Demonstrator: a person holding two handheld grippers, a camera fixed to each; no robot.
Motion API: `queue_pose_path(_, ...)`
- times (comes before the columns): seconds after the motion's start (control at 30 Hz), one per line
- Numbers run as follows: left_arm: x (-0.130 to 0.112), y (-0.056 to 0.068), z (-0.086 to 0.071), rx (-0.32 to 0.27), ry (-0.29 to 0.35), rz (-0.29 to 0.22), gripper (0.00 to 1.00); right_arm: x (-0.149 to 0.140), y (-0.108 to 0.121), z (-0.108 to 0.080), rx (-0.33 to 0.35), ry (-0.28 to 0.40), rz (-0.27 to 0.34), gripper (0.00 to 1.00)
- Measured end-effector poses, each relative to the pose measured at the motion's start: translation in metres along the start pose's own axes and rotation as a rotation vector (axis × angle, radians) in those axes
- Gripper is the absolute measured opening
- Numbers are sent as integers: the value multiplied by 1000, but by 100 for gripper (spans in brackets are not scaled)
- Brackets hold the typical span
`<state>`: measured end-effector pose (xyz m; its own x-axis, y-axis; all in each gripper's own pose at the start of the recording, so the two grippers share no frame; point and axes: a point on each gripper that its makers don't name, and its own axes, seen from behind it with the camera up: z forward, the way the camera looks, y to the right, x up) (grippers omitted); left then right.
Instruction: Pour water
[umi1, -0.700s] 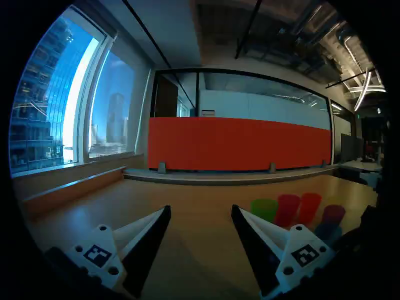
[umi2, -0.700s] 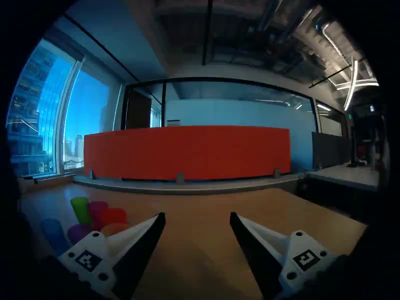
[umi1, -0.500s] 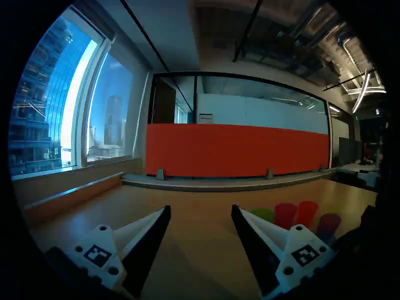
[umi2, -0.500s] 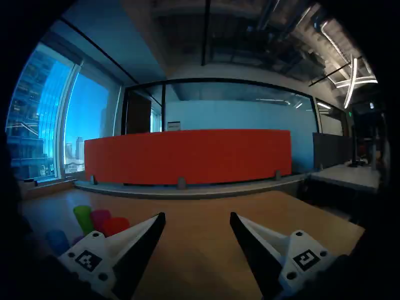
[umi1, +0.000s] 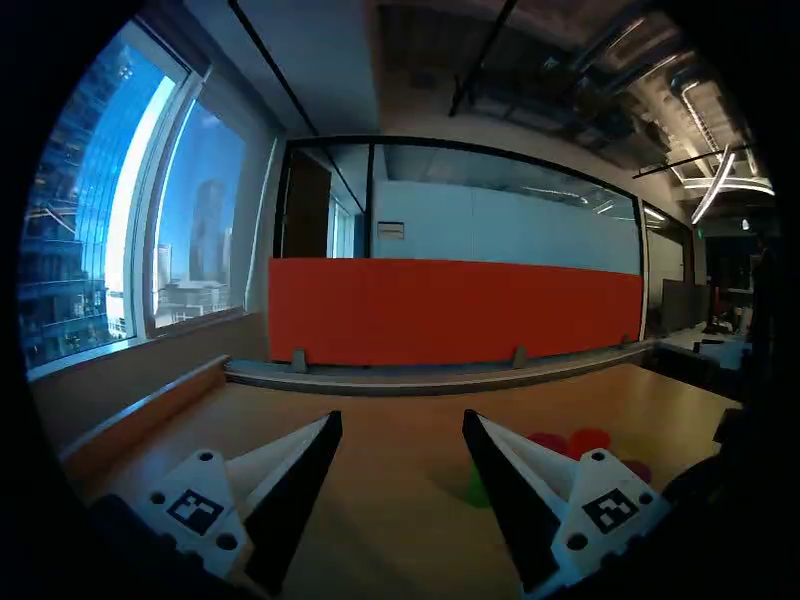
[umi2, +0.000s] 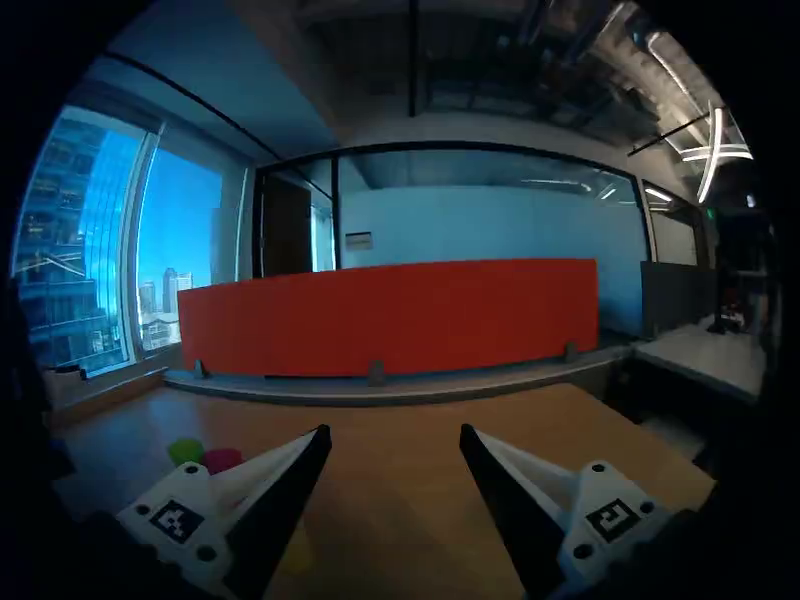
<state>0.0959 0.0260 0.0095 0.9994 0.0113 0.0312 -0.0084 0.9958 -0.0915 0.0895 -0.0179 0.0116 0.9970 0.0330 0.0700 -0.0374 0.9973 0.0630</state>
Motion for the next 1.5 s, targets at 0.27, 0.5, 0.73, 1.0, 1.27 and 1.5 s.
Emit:
queue_pose_path(0.27,46,4,2,-20,15,37,90,33,-10,4,31,-7,-32,100)
queue_pose_path(0.5,77,5,3,-42,34,19,90,49,-17,5,48,-23,-59,100)
queue_pose_path(0.73,92,15,2,-88,28,0,90,72,-27,4,77,-3,-64,100)
queue_pose_path(1.0,99,28,1,-145,16,-10,90,81,-32,0,116,1,-54,100)
queue_pose_path(1.27,103,44,-3,-244,10,-8,90,80,-45,-8,212,-9,-73,100)
queue_pose_path(1.5,103,55,-8,-327,8,-9,89,89,-65,-17,333,17,-70,100)
